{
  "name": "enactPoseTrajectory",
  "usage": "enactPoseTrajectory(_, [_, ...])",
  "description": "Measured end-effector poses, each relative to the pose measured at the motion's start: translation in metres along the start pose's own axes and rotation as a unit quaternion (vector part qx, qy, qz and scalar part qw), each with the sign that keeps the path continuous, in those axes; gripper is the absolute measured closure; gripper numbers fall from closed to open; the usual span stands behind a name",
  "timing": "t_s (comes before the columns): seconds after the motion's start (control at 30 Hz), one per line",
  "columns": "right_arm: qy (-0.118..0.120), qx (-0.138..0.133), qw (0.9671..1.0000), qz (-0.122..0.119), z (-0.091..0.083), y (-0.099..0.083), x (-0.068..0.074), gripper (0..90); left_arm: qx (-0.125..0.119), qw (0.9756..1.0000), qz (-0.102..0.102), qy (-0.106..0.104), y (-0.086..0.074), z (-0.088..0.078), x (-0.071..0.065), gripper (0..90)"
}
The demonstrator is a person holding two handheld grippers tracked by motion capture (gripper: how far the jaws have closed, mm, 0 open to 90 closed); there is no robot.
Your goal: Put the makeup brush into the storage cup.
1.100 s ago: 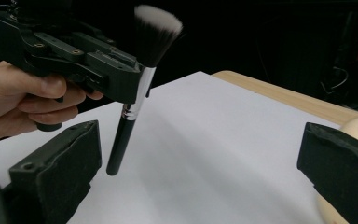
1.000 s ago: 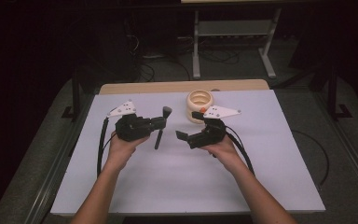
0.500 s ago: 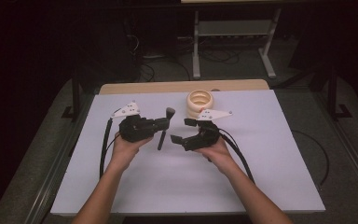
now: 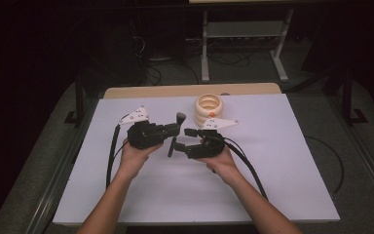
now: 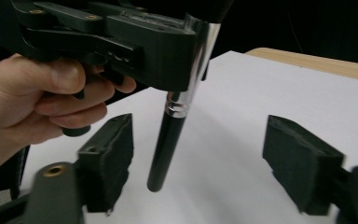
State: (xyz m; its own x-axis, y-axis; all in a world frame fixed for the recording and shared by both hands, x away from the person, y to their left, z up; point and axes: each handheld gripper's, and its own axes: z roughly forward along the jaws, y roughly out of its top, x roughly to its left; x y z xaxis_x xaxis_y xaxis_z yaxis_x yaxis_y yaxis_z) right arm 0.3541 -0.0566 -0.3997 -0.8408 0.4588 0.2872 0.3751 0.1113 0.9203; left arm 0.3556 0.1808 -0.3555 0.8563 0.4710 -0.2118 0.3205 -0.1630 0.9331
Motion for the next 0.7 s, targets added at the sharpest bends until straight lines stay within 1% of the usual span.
enactPoseTrajectory(0.03, [0.004,-0.005,1.0,0.0,0.001,0.0,0.001,29.9,-0.002,1.0,0.0,-0.001,0.0,0.001,-0.001,77.5])
enactPoseTrajectory(0.1, [0.007,-0.006,1.0,0.003,0.002,-0.001,0.002,32.9,0.0,1.0,-0.001,-0.005,-0.001,0.003,-0.002,77.5])
enactPoseTrajectory(0.2, [0.007,-0.004,1.0,-0.001,0.003,-0.001,0.003,38.3,0.002,1.0,-0.001,-0.005,-0.002,0.006,-0.002,77.5])
enactPoseTrajectory(0.23, [0.006,-0.005,1.0,-0.001,0.003,-0.002,0.003,40.4,0.002,1.0,-0.002,-0.007,-0.003,0.007,-0.003,77.5])
enactPoseTrajectory(0.27, [0.006,-0.009,0.9999,0.0,0.003,-0.002,0.004,42.7,0.005,1.0,0.0,-0.006,-0.003,0.007,-0.003,77.5])
enactPoseTrajectory(0.3, [0.007,-0.01,0.9999,0.002,0.002,-0.002,0.004,45.0,0.004,1.0,-0.002,-0.007,-0.003,0.008,-0.004,77.5])
enactPoseTrajectory(0.4, [0.009,-0.009,0.9999,0.005,0.001,-0.002,0.004,48.2,0.005,1.0,0.001,-0.007,-0.005,0.011,-0.005,77.4])
enactPoseTrajectory(0.5, [0.012,-0.007,0.9998,0.01,0.003,-0.003,0.005,54.6,0.008,0.9999,0.002,-0.008,-0.006,0.014,-0.006,77.5])
enactPoseTrajectory(0.7, [0.008,-0.002,0.9998,0.017,0.004,-0.004,0.003,63.3,0.01,0.9999,0.002,-0.008,-0.007,0.014,-0.006,77.5])
